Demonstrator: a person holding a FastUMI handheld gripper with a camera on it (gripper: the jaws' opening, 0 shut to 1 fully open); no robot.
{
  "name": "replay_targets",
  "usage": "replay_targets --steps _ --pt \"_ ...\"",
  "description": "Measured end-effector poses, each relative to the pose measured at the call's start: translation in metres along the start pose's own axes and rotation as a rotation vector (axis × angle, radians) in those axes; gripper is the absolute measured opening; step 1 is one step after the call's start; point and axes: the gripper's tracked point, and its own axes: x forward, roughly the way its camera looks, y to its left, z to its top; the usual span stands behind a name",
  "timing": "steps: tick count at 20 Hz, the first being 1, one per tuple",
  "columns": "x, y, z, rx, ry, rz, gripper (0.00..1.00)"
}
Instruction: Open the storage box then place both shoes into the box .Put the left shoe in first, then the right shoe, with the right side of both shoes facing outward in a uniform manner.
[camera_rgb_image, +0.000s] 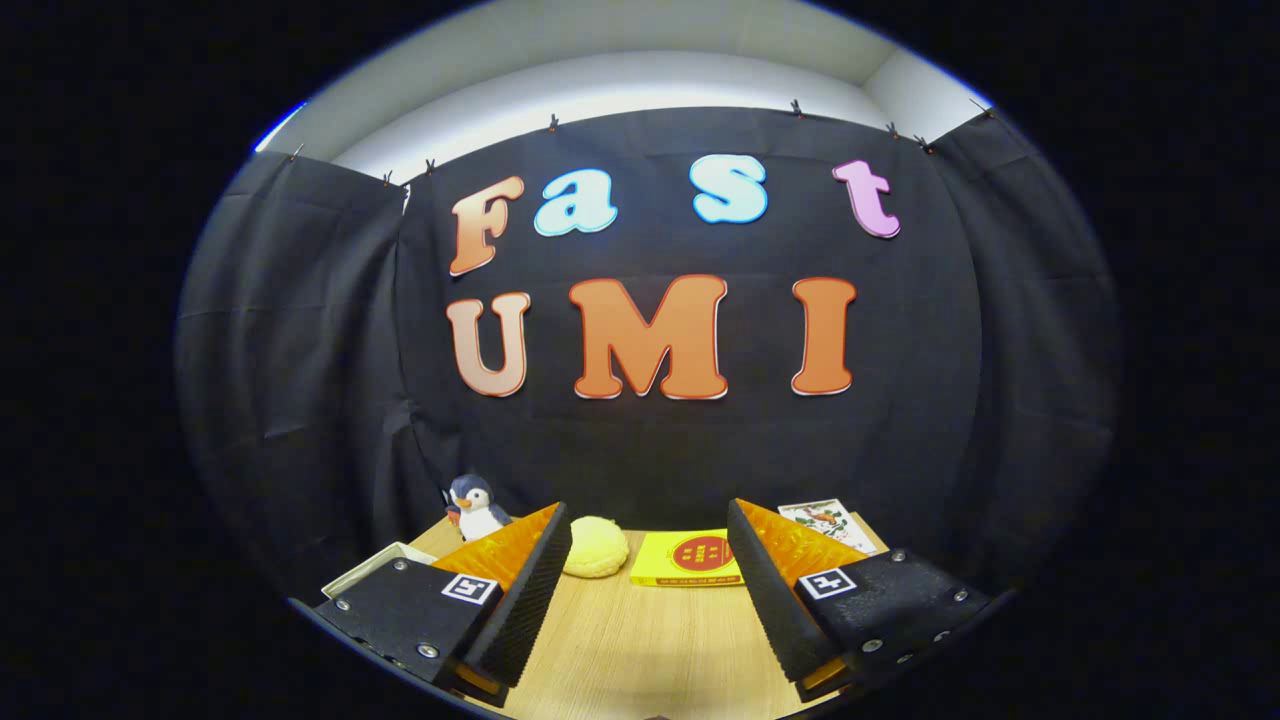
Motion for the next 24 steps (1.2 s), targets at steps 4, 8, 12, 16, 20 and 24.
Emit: replay_targets --steps 4,8,12,16,20,24 --pt "-0.011 -0.036 0.025 -0.057 -0.098 -0.061 0.94" --pt "-0.023 -0.048 0.038 -0.098 -0.158 -0.088 0.94" --pt "-0.027 -0.051 0.040 -0.076 -0.179 -0.089 0.94" --pt "-0.032 -0.053 0.042 -0.095 -0.190 -0.101 0.94" --pt "-0.034 -0.044 0.045 -0.093 -0.192 -0.090 0.94" --pt "-0.036 -0.042 0.048 -0.103 -0.192 -0.092 0.94"
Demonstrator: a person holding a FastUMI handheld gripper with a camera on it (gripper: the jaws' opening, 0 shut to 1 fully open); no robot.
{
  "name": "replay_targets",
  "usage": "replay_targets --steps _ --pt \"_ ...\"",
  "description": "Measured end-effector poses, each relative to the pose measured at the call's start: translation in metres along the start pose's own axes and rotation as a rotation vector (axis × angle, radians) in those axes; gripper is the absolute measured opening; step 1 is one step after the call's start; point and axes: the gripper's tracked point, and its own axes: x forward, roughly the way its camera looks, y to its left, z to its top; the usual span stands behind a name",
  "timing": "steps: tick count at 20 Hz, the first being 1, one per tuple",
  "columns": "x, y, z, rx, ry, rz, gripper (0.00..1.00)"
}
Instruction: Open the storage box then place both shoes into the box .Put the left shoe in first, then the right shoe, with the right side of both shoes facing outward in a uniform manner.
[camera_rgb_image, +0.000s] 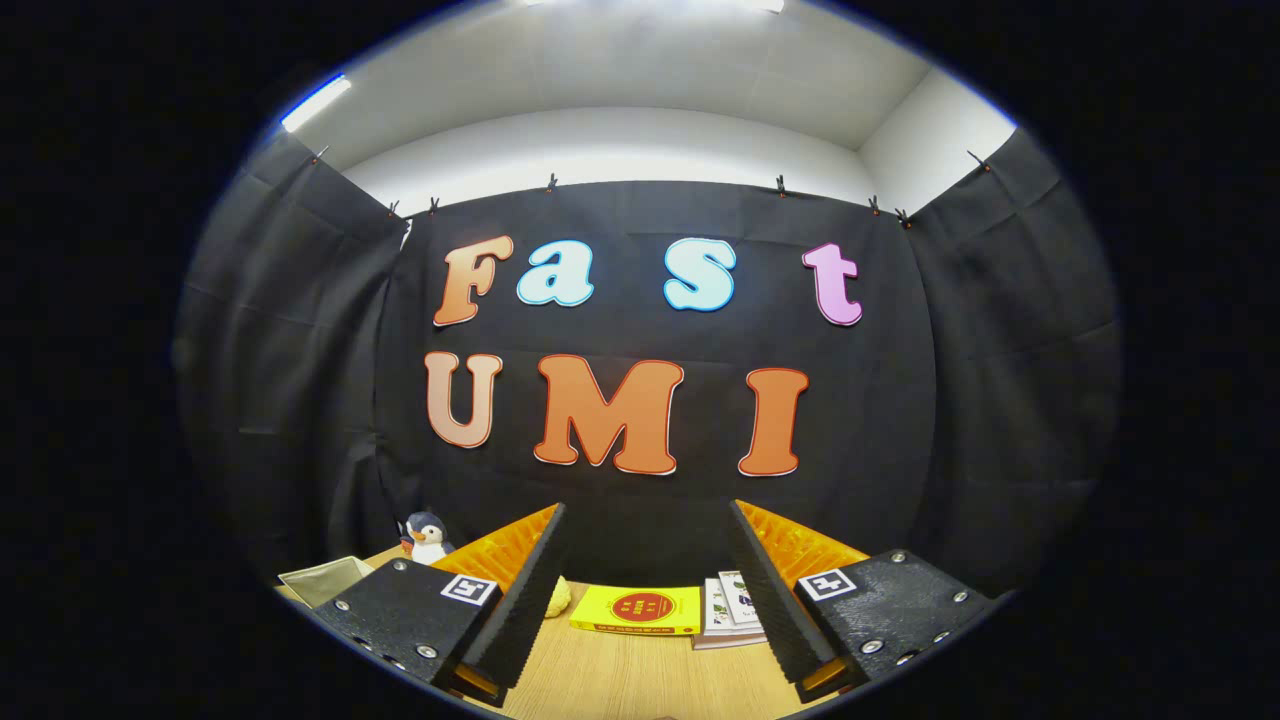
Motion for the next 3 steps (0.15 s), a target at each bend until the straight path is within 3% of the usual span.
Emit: replay_targets --steps 3 --pt "-0.0014 -0.0055 0.0018 -0.059 0.009 -0.013 0.94"
